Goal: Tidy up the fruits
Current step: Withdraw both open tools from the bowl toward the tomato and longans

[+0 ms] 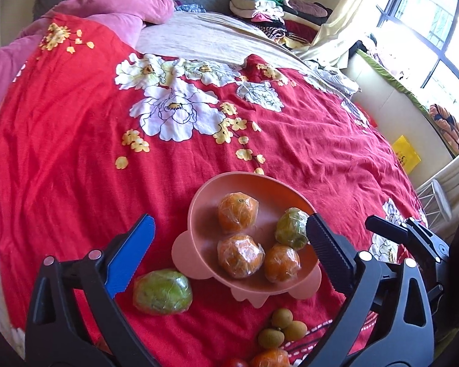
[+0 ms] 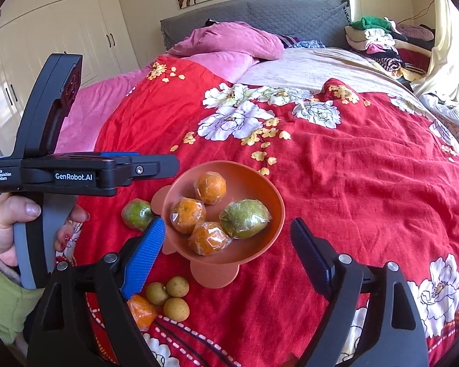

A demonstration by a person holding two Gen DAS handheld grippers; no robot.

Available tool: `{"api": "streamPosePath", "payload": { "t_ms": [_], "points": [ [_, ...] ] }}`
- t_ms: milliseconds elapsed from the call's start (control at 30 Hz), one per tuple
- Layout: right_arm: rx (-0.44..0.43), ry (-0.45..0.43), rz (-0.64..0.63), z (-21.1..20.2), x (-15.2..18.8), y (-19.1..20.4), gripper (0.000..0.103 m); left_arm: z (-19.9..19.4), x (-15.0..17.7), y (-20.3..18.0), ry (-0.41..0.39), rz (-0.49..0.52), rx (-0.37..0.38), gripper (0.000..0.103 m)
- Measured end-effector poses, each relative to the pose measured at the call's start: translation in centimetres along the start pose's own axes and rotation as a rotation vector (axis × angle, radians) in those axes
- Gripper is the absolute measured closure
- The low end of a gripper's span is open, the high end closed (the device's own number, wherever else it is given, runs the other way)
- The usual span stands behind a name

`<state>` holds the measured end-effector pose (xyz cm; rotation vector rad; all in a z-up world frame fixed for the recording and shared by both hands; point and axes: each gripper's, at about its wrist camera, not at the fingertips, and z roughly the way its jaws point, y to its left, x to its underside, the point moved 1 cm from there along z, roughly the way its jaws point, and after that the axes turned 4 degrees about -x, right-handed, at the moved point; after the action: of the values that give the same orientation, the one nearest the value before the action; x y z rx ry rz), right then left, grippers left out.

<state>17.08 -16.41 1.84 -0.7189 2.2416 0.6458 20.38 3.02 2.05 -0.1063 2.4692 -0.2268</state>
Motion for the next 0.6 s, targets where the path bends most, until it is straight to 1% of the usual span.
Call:
{"api": "streamPosePath", "payload": {
  "t_ms": [167,600],
  "points": [
    [0.002,-0.01,-0.004,-0.6,0.0,0.3,0.016,-0.9,0.3,0.1,-0.011,-0.002,-0.004,0.01],
    [-0.002,-0.014,-0.011,-1.6,0.2,1.0,0.014,-3.2,2.0,0.7,-0.026,-0.007,-0.007,0.01]
  ]
}}
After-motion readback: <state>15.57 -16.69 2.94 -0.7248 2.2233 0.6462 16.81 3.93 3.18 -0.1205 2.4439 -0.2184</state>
